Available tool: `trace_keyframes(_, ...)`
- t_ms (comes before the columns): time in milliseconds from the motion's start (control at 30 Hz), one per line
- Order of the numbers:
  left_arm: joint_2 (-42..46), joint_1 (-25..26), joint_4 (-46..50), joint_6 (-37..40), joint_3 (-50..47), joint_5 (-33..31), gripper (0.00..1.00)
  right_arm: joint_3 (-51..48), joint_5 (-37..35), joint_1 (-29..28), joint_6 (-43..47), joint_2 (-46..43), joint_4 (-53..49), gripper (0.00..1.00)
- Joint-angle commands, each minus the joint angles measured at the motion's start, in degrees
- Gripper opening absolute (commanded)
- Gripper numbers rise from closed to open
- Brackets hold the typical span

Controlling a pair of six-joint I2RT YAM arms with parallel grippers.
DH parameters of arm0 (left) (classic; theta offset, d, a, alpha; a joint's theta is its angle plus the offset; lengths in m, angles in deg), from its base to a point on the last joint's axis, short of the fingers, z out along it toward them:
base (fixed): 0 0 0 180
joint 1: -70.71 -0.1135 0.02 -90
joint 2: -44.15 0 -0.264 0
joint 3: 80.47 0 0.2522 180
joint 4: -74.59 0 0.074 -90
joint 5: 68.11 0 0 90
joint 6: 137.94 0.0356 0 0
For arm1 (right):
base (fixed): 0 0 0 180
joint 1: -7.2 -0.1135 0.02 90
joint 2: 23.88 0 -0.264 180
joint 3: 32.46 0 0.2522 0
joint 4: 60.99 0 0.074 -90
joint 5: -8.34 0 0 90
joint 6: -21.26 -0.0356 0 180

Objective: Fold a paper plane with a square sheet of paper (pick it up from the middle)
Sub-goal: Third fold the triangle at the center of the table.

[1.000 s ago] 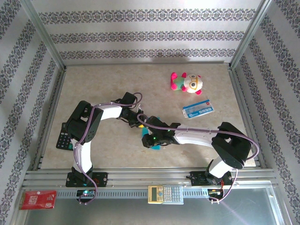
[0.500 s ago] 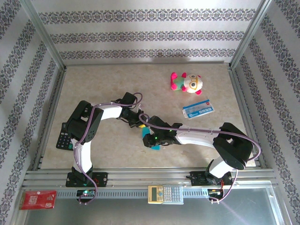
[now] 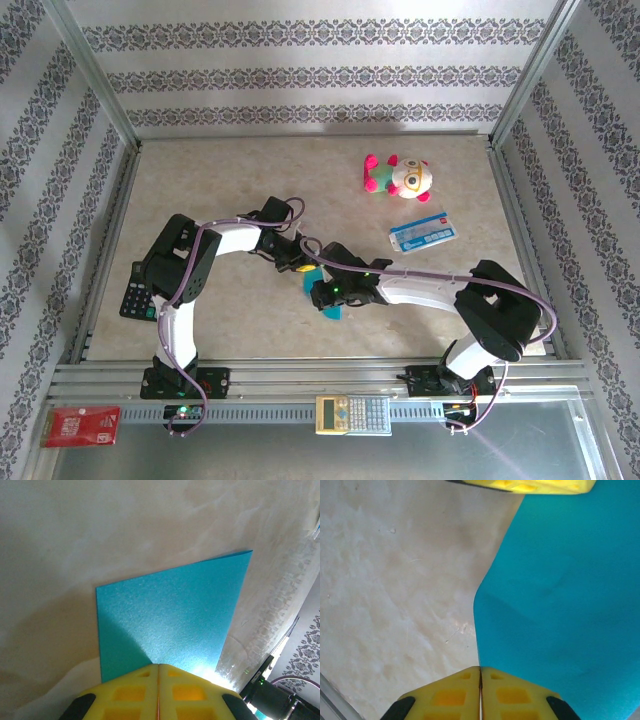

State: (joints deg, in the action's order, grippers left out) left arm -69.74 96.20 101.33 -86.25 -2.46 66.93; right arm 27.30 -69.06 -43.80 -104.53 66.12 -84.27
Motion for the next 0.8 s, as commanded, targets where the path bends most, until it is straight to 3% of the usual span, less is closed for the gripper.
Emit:
trace_keyframes(0, -2.3, 0.4, 3.6, 1.9, 0.4, -1.6, 0.09, -0.2, 1.5, 1.2, 1.5, -0.3, 0.7, 0.08)
trace_keyframes(467, -3.1, 0.5, 4.7, 2.8, 0.6, -2.7, 0.09, -0.5, 7.4, 9.0, 5.2, 1.3, 0.8, 0.07)
trace_keyframes(767, -2.8, 0.6, 5.2, 2.9, 1.1, -3.4, 0.08, -1.1, 9.7, 10.2, 6.3, 1.9, 0.8, 0.08)
